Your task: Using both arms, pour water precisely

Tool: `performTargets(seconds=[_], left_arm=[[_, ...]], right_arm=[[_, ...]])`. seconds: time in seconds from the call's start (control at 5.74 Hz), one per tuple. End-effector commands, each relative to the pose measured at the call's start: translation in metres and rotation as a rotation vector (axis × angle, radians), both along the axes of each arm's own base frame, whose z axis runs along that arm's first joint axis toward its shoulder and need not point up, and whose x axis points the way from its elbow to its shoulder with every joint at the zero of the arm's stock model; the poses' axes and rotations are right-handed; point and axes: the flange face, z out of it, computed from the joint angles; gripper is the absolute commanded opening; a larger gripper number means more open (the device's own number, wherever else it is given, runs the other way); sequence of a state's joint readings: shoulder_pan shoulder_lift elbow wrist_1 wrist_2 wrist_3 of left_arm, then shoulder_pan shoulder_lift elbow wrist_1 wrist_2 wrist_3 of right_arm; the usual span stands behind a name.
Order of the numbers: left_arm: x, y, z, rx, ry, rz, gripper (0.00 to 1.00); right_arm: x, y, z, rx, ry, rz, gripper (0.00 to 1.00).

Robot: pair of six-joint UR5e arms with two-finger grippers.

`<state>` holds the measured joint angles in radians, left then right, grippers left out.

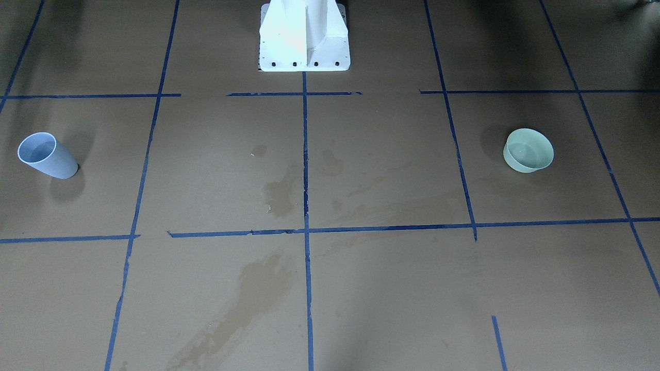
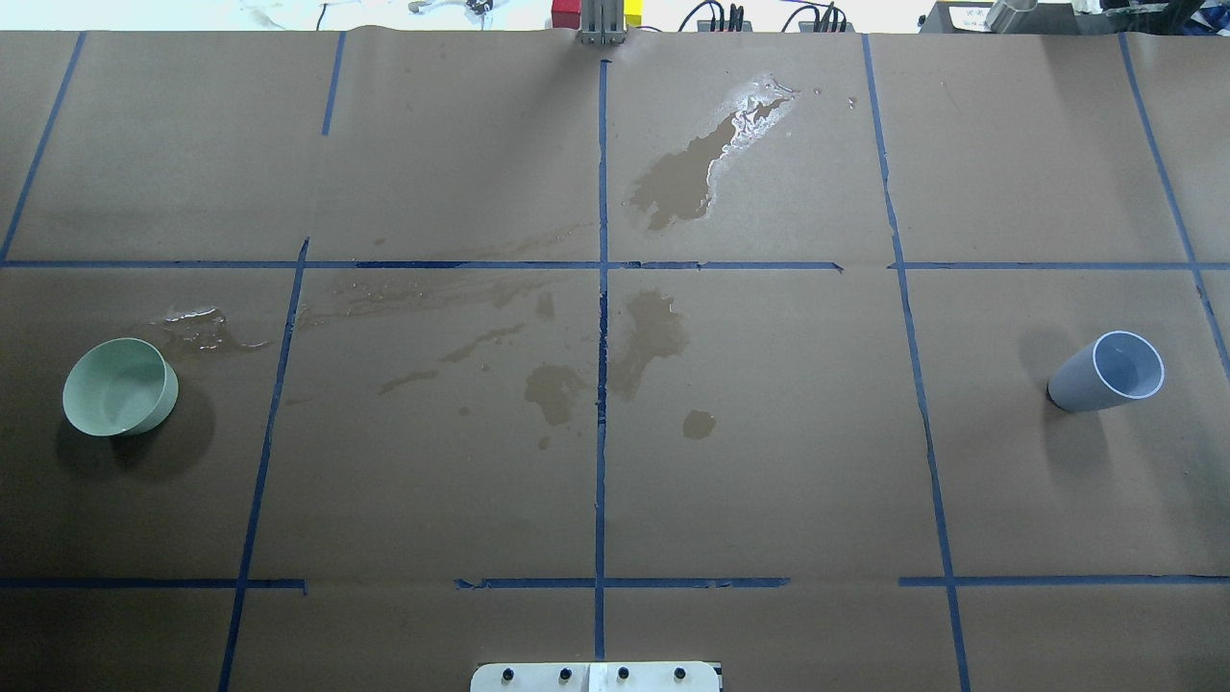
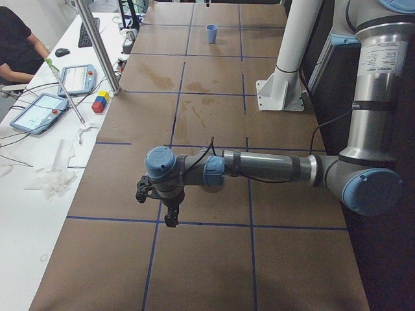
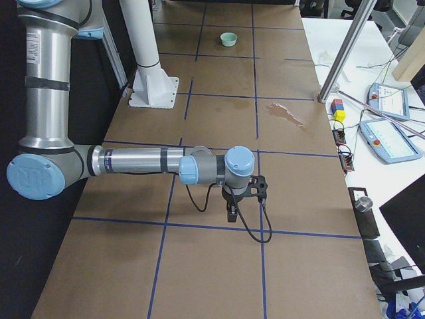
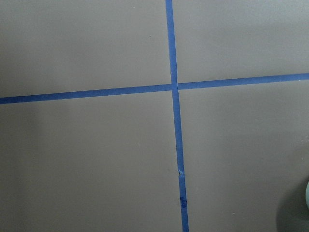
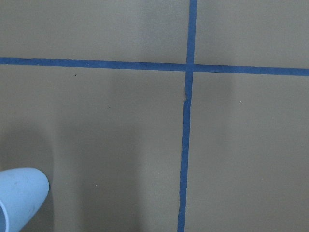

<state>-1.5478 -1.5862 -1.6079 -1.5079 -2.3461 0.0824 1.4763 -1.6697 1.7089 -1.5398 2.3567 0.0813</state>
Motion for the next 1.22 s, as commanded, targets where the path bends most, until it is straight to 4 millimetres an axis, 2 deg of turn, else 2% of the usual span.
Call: performTargets(seconds=[0.0, 0.7, 1.04], left_arm=[[0.0006, 0.0049, 0.0047, 0.014, 0.0, 0.007, 1.0], [0.0014, 0.0044, 0.0029, 0.019, 0.0, 0.007, 1.0], [0.0014, 0.0045, 0.0037, 0.017, 0.0, 0.007, 1.0]], right_arm=[[-0.0002, 0.0003, 0.0003, 0.0, 0.0, -0.001, 1.0], [-0.0047, 0.0008, -0.0032, -0.007, -0.054, -0.003, 1.0], [-0.0057, -0.0025, -0.0082, 0.049, -0.06, -0.004, 1.0]])
